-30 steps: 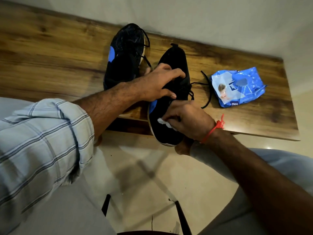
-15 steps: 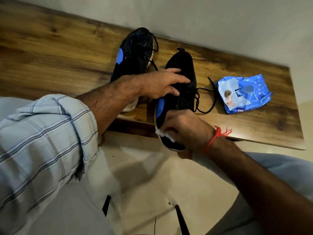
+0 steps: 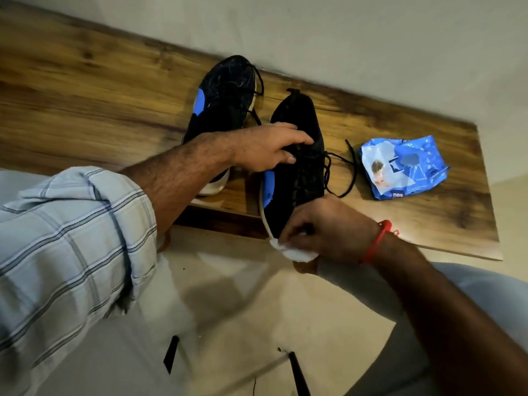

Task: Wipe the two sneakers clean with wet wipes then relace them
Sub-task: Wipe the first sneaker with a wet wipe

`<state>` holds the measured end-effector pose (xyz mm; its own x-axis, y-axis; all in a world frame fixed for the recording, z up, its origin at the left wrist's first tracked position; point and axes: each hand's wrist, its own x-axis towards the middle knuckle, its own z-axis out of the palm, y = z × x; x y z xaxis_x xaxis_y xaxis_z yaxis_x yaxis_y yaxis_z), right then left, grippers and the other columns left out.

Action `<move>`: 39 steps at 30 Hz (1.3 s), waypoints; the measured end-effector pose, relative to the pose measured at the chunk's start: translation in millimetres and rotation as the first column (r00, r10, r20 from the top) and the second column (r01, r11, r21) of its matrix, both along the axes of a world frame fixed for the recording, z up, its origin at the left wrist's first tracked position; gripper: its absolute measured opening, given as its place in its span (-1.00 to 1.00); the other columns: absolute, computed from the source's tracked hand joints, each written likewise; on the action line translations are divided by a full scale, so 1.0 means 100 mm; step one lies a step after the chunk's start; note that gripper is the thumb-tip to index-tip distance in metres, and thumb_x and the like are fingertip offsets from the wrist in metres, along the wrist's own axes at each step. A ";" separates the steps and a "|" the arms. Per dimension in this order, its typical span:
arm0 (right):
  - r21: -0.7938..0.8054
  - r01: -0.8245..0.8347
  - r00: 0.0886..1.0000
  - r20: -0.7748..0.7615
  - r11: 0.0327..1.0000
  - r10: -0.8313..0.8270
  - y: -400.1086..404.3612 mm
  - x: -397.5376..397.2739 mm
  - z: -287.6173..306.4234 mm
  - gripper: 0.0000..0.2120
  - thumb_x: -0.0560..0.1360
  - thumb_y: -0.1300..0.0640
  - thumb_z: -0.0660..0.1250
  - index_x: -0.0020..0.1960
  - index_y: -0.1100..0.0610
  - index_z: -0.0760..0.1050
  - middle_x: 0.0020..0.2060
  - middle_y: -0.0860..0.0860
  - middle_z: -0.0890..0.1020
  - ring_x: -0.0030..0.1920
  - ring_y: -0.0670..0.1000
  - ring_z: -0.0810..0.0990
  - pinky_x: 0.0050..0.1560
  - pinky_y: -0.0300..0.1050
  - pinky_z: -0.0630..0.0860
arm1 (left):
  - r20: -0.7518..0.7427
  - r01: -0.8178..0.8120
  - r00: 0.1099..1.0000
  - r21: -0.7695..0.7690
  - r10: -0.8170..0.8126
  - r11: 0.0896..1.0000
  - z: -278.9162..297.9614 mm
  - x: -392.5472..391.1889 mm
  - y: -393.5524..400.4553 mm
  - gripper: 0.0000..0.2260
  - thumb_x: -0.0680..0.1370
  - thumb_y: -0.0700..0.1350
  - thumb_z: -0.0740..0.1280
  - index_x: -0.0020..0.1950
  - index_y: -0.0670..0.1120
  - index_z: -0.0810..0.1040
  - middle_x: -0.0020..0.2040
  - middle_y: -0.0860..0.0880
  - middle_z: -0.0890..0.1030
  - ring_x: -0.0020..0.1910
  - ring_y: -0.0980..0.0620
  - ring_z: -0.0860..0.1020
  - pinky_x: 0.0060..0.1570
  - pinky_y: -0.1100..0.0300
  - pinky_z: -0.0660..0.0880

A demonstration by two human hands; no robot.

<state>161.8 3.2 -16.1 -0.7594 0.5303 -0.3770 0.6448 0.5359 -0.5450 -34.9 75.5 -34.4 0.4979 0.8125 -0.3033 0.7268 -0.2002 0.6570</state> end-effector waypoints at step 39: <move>0.317 0.179 0.920 -0.390 0.931 -0.044 0.12 0.13 0.04 -0.74 0.49 0.19 0.44 0.18 0.10 0.65 0.05 -0.04 0.64 0.07 -0.08 0.61 0.11 -0.08 0.54 | 0.440 -0.309 0.844 -0.069 0.306 0.949 -0.16 0.15 -0.08 -0.64 0.53 0.08 0.49 0.13 -0.09 0.45 -0.08 0.07 0.66 -0.13 0.17 0.59 -0.06 0.10 0.55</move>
